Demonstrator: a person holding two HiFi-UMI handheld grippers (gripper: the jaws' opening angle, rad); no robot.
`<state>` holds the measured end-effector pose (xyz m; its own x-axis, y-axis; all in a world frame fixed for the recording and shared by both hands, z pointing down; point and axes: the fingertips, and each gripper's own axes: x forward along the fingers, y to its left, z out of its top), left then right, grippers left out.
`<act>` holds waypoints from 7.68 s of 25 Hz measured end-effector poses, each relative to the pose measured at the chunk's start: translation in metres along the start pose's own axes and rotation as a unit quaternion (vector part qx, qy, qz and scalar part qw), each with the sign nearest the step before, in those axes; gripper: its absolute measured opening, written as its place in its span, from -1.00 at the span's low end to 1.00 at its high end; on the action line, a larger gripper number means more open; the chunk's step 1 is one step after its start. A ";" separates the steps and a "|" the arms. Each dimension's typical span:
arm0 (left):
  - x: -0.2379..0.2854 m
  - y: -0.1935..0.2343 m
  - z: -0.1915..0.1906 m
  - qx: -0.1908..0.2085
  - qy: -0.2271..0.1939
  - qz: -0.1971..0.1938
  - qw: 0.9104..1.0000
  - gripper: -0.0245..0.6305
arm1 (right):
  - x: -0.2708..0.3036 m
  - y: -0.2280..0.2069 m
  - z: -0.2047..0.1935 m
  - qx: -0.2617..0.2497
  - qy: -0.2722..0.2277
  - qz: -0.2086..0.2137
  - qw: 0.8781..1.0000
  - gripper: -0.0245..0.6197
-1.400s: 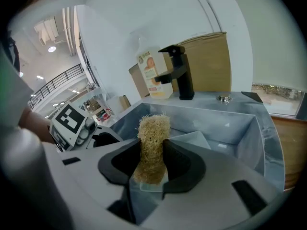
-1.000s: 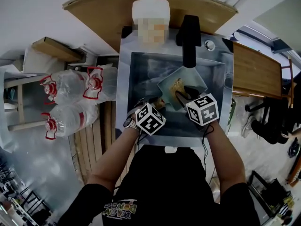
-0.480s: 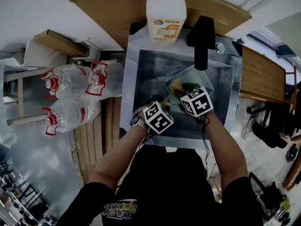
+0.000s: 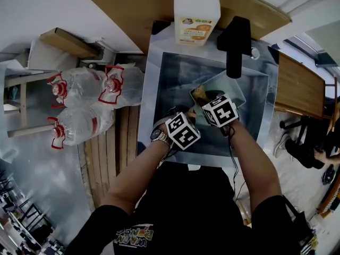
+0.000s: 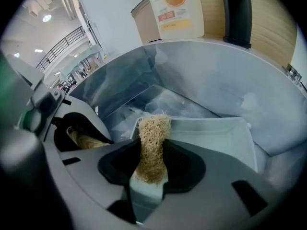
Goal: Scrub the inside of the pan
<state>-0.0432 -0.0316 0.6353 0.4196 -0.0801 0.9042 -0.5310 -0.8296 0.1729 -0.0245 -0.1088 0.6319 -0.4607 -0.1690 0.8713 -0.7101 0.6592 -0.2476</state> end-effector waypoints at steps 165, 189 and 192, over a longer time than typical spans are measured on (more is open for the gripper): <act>-0.002 0.000 0.001 -0.007 0.000 0.001 1.000 -0.40 | -0.066 -0.025 -0.037 0.075 -0.063 -0.075 0.992 -0.47; -0.003 0.000 -0.001 -0.008 0.003 0.000 1.000 -0.40 | -0.026 -0.004 -0.067 -0.010 0.019 -0.124 0.992 -0.48; -0.003 0.000 -0.001 -0.009 0.003 -0.001 1.000 -0.40 | -0.030 -0.016 -0.068 -0.006 0.020 -0.141 0.990 -0.48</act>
<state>-0.0451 -0.0304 0.6330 0.4156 -0.0758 0.9064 -0.5430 -0.8201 0.1804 0.0366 -0.0646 0.6386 -0.2243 -0.3185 0.9210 -0.8004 0.5993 0.0123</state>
